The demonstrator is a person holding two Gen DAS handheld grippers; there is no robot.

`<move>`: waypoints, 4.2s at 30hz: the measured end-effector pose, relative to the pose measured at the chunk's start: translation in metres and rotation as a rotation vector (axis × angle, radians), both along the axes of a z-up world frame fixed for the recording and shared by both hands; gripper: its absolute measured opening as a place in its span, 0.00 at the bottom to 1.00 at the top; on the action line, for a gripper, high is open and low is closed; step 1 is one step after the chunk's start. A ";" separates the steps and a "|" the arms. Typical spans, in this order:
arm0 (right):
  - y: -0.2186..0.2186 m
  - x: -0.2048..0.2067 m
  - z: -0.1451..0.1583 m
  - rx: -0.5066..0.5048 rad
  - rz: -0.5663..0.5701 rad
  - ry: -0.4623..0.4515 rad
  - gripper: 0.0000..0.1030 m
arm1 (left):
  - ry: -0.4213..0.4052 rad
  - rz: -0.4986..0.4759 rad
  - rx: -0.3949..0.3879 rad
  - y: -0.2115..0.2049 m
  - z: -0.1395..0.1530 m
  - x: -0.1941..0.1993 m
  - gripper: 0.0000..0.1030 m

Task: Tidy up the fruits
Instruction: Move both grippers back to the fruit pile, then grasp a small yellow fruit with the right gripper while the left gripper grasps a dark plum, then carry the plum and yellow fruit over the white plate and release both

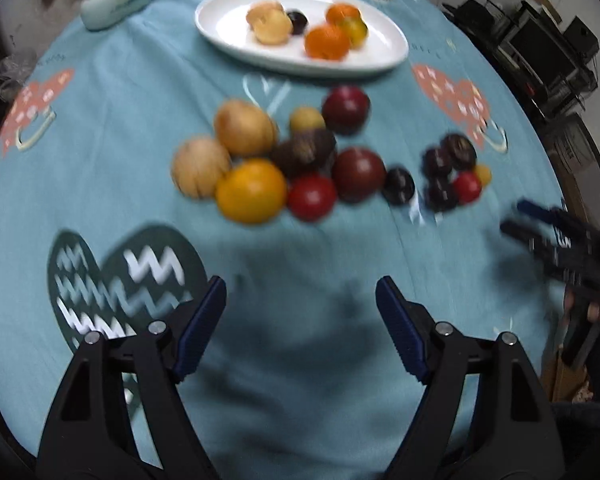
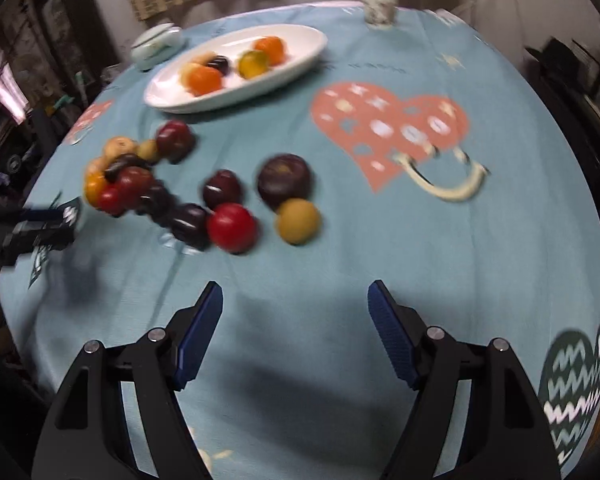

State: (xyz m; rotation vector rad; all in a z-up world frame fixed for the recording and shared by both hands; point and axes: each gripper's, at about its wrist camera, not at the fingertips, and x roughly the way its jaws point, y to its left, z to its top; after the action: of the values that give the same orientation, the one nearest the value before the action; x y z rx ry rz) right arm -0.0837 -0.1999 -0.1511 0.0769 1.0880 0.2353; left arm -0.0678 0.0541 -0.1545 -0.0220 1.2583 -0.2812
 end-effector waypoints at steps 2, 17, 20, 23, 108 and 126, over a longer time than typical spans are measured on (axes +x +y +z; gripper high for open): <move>-0.010 0.010 0.005 0.009 -0.059 -0.029 0.73 | -0.002 -0.019 0.031 -0.006 -0.001 -0.008 0.76; 0.017 0.024 -0.008 -0.015 0.133 0.015 0.73 | -0.042 -0.028 0.030 -0.020 0.017 -0.019 0.81; 0.036 0.010 -0.003 -0.006 0.229 -0.010 0.73 | -0.035 -0.026 0.032 -0.023 0.015 -0.016 0.81; 0.027 0.017 0.004 0.040 0.190 -0.009 0.73 | -0.041 -0.020 0.036 -0.023 0.017 -0.016 0.81; 0.095 0.036 0.044 0.159 0.415 -0.019 0.27 | -0.154 0.007 0.006 -0.029 0.055 0.059 0.30; 0.136 0.240 0.045 0.027 0.315 -0.140 0.27 | -0.165 0.115 0.053 -0.020 0.043 0.281 0.30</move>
State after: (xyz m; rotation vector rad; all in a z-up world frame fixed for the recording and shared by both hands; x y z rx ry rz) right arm 0.1560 -0.0642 -0.1062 -0.0866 0.9545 0.5307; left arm 0.2131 0.0342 -0.1114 -0.0251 1.0960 -0.1471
